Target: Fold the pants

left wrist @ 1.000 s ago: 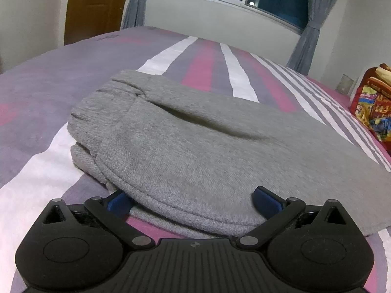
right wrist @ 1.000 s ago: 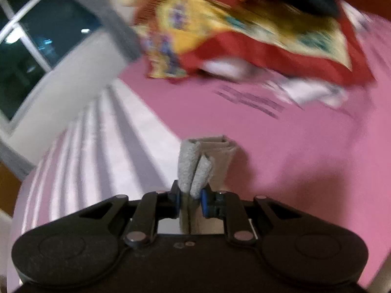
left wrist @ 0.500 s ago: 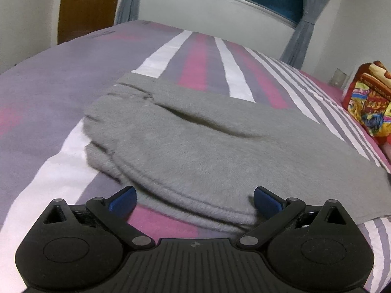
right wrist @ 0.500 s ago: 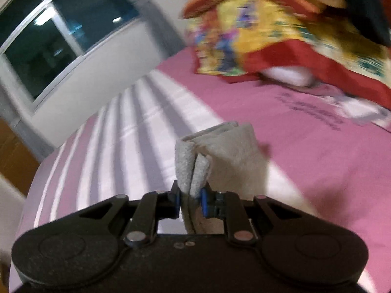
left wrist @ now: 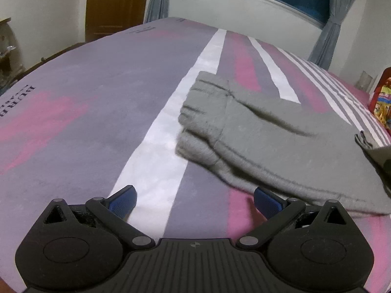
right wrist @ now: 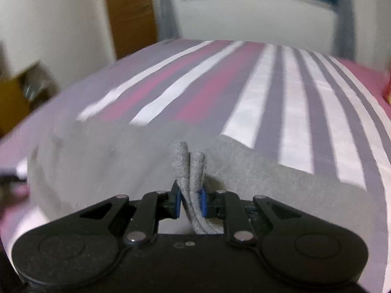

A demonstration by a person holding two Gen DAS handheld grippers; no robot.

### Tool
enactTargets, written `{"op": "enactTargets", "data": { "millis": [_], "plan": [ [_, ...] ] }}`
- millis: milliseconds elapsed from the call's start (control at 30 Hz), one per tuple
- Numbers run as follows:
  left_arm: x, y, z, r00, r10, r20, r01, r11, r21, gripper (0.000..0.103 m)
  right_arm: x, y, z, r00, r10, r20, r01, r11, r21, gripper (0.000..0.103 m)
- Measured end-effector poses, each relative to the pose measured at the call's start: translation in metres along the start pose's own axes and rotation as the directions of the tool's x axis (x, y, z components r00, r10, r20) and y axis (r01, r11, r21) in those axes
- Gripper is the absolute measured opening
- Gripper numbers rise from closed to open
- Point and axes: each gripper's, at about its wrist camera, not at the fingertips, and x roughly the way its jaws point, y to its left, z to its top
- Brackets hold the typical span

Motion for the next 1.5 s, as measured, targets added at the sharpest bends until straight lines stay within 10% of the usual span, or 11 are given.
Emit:
{"op": "enactTargets", "data": {
  "millis": [433,1100,1500],
  "plan": [
    [0.003,-0.003,-0.007,1.0,0.013,0.024,-0.014,1.0,0.018,0.102,-0.003,0.051,-0.038,0.999,-0.043,0.005,0.042,0.954,-0.298,0.015],
    [0.001,-0.005,-0.008,1.0,0.018,0.007,-0.018,0.999,0.032,0.102,-0.008,0.071,-0.044,0.999,0.01,0.047,0.004,0.953,-0.303,0.034],
    [-0.006,-0.006,-0.019,1.0,0.012,0.024,-0.014,0.998,0.053,0.102,-0.007,0.057,-0.037,0.998,0.069,0.016,-0.065,0.981,-0.18,0.013]
  ]
}}
